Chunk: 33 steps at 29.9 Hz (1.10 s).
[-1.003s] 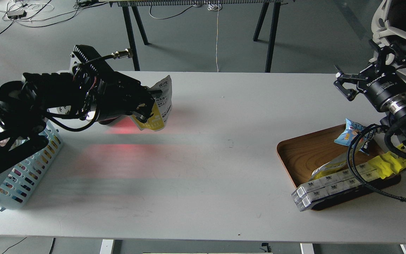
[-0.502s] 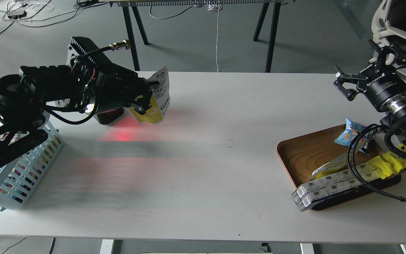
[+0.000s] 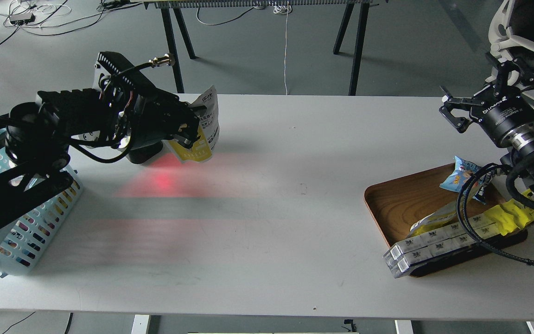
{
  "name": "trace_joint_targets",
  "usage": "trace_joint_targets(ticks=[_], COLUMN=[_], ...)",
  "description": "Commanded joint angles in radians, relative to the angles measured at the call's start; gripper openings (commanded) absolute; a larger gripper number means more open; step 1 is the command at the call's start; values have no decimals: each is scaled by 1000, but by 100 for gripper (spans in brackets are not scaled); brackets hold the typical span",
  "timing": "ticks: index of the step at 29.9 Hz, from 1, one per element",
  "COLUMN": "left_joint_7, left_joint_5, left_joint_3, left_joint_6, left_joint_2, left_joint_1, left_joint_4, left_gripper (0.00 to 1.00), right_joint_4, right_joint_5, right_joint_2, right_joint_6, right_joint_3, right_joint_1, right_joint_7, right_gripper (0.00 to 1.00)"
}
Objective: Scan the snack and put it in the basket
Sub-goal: 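Lift the snack bag with the left gripper and move it toward the basket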
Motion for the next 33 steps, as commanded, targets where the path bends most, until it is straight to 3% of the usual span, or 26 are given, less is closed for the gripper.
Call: trace_joint_targets(ticks=[1,15,25,33], left_joint_7=[3,15,11,9], left_joint_5=[0,0,0,0], left_joint_3=[0,0,0,-6], left_joint_6=[0,0,0,0], left_joint_2=[-2,21,114,104], left_joint_1=[15,75,130,148], left_joint_4=[0,-11,-40,-51], left_gripper=[0,0,0,0], right_joint_4=[0,-1,-1,0], right_joint_5=[0,0,0,0], right_joint_2=[1,0,0,0], right_joint_6=[0,0,0,0], right_joint_3=[0,0,0,-1], right_joint_1=[0,-2,-2,-4], right_joint_7=[0,0,0,0], right_gripper=[97,97,97,97])
